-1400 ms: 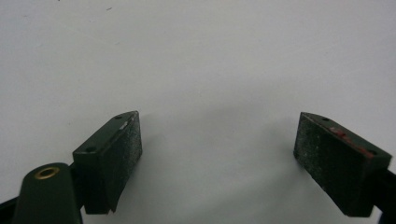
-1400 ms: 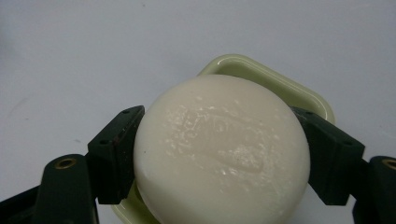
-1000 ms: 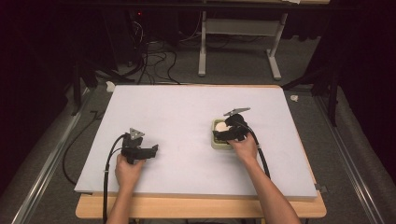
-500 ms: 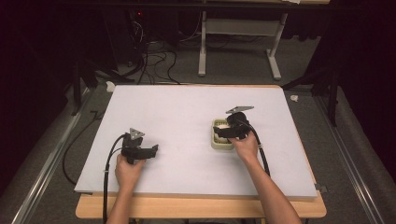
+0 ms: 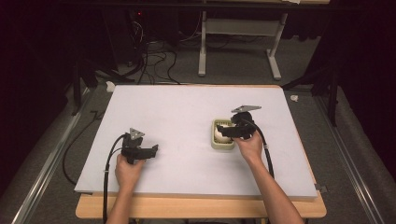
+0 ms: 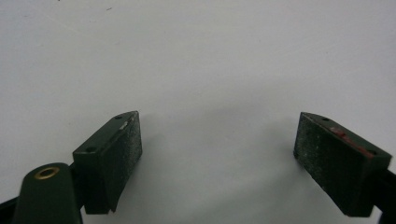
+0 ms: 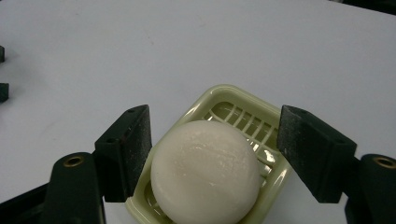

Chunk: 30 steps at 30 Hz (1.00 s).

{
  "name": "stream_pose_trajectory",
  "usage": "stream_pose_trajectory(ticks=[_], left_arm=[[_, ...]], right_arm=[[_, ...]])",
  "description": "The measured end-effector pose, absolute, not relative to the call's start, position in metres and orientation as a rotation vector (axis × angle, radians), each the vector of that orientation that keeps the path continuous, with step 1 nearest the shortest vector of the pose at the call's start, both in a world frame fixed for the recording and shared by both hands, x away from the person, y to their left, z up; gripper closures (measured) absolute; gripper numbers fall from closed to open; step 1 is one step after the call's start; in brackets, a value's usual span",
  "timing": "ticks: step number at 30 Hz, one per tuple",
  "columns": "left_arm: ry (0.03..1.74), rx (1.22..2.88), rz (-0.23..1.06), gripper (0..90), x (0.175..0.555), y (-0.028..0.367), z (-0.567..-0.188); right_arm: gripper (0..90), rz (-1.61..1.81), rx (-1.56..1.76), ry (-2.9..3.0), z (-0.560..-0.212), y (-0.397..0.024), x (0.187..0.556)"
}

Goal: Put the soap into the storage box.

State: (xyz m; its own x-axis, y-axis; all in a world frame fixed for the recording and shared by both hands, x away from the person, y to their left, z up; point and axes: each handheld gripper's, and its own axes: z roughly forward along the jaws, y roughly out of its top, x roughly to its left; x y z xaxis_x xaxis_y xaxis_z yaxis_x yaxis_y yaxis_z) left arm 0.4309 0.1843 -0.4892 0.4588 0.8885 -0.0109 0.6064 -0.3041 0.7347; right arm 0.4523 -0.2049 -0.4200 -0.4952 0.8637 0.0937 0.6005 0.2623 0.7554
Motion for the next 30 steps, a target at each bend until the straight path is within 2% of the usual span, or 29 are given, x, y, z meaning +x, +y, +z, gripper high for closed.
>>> stream_pose_trajectory(ticks=[30], left_arm=[[1.242,2.029,0.531,15.7,0.431,0.184,-0.489]], right_arm=[[28.2,1.138,1.337,2.108,-0.402,-0.233,0.436]])
